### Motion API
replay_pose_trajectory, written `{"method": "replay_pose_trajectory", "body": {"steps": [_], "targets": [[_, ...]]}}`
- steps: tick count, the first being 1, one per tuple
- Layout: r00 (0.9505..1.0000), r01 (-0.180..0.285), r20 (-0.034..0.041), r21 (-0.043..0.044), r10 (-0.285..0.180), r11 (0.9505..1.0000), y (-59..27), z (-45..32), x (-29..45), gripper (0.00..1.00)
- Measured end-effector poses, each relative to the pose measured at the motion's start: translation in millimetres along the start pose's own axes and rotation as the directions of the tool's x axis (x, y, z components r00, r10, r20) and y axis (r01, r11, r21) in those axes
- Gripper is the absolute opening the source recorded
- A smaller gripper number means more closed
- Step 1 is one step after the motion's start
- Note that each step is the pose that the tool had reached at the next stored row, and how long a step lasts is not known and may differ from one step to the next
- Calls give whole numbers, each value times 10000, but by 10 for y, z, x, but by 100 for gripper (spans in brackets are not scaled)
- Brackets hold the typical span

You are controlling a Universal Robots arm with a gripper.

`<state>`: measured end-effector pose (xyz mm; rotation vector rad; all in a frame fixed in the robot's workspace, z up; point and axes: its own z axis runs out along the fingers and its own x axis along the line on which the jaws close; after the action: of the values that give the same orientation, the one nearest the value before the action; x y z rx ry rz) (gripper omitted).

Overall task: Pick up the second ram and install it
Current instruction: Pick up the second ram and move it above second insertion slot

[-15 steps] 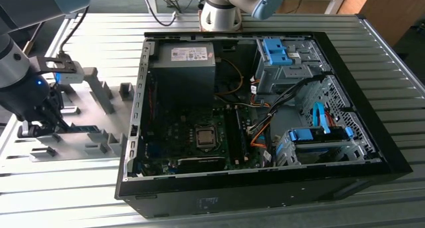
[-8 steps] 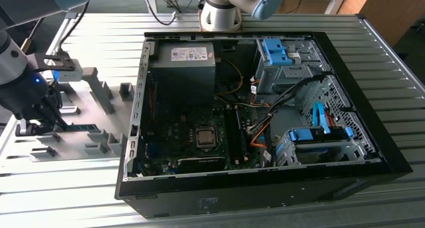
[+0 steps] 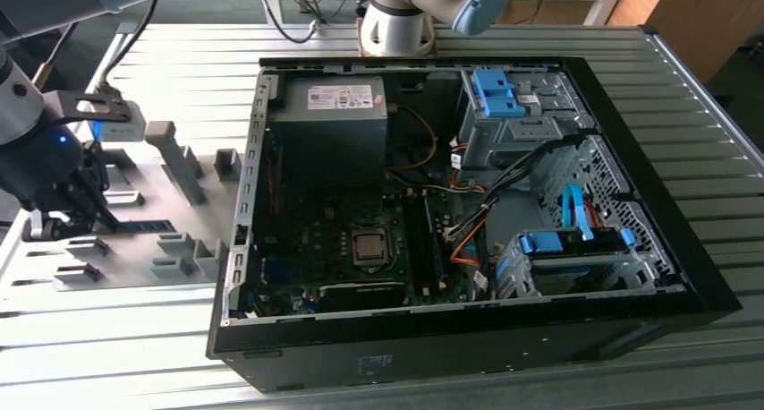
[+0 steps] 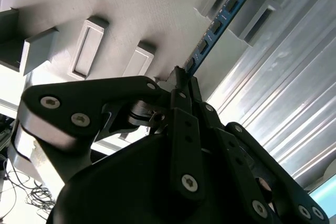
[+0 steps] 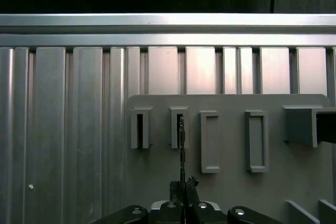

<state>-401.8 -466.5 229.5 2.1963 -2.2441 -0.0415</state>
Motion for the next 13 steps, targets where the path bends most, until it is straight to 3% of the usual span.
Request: {"method": "replay_pose_trajectory", "body": {"steps": [13], "targets": [[10000, 0, 0, 0, 0, 10000, 2, -90, -1, 14]]}}
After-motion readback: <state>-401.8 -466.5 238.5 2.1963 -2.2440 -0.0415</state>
